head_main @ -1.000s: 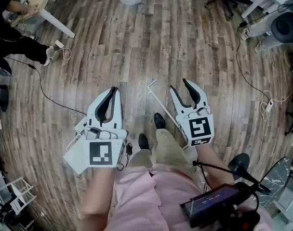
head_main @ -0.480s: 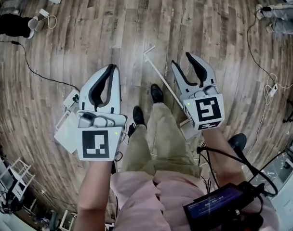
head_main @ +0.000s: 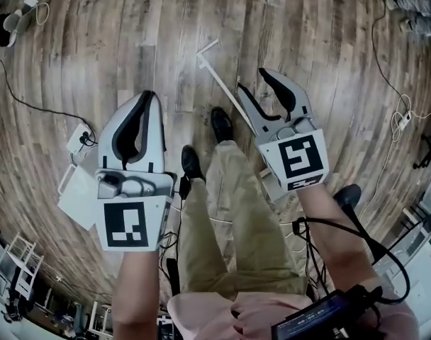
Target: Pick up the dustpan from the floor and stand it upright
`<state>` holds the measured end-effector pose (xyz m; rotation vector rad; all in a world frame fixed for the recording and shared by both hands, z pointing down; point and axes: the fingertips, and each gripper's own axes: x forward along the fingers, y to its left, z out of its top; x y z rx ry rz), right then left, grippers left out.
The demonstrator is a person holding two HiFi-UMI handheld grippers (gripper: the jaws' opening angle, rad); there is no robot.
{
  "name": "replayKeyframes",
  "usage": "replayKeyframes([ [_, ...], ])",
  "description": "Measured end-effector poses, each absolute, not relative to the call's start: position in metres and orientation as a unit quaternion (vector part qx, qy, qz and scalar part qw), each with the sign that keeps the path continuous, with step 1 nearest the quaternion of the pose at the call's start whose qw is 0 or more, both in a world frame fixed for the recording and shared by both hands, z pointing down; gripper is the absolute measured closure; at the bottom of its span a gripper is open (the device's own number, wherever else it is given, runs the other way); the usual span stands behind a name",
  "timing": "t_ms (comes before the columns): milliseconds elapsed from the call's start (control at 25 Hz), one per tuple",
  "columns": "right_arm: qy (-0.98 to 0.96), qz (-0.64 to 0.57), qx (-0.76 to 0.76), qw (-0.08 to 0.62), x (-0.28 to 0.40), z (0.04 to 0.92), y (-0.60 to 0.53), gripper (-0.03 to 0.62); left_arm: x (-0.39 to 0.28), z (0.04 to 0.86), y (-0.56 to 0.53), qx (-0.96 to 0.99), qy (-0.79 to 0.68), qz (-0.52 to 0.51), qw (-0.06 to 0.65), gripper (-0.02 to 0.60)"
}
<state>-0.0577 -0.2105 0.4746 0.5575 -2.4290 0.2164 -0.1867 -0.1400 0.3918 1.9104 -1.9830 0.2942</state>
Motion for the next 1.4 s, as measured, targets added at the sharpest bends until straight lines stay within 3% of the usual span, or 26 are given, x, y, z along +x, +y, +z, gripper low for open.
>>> replayKeyframes([
  [760,-0.903,0.107,0.167,0.381,-0.08,0.667,-0.213,0.414,-0.211,0.549,-0.153,0.681,-0.695,0.117,0.2,0.561],
  [1400,-0.891,0.105,0.137,0.421,-0.096,0.776,-0.205,0.424,-0.227,0.642,-0.152,0.684,-0.687,0.132,0.206,0.56],
])
